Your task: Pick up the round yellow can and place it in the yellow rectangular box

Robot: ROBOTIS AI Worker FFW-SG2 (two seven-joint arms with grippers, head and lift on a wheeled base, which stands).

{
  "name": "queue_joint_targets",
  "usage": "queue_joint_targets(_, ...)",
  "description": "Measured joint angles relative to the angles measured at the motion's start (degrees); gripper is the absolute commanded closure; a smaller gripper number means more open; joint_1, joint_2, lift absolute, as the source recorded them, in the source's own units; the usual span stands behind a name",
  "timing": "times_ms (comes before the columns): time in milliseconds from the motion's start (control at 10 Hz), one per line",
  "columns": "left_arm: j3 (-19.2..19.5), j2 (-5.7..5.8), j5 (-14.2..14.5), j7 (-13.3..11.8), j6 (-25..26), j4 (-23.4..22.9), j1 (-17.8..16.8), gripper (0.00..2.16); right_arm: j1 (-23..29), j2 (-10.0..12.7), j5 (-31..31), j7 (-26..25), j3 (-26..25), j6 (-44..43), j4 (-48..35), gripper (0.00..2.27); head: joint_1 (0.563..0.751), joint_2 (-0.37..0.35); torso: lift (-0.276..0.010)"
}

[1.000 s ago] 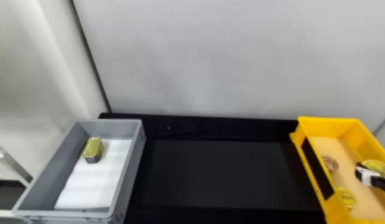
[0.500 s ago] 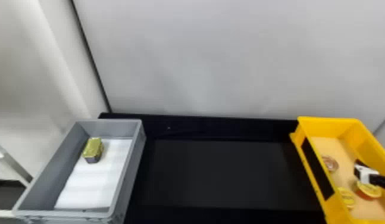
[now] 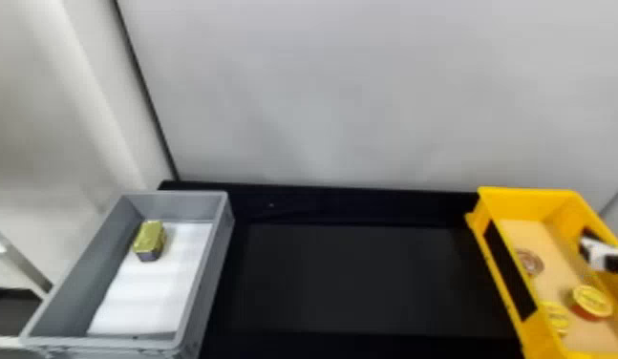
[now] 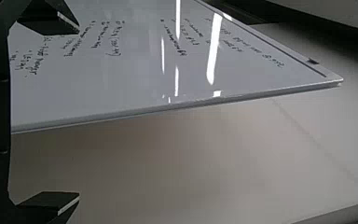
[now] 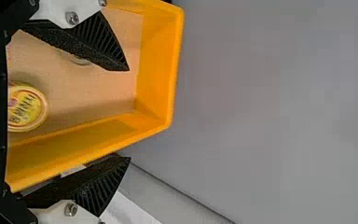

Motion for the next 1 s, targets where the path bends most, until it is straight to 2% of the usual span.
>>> queue_joint_targets(500,-0.01,0.0,0.0,0.09,0.07,0.0,0.07,0.03,-4.04,-0.7,2.25,-4.38,-9.14,-9.22,-11.02,0.13,0.694,0.014,-0.061)
queue_joint_targets(800,0.05,0.0,0.02,0.17,0.13,-0.09,0.11,0.03,-5.61,-1.4,3.16,-9.59,-10.41,-11.91,-16.78,0.13,0.694,0.014,-0.061)
queue_joint_targets(1000,0.2,0.0,0.02,0.25,0.13,-0.23,0.2,0.03,-7.39,-2.69,2.28,-10.11,-11.08,-13.43,-18.6,0.13,0.694,0.014,-0.061)
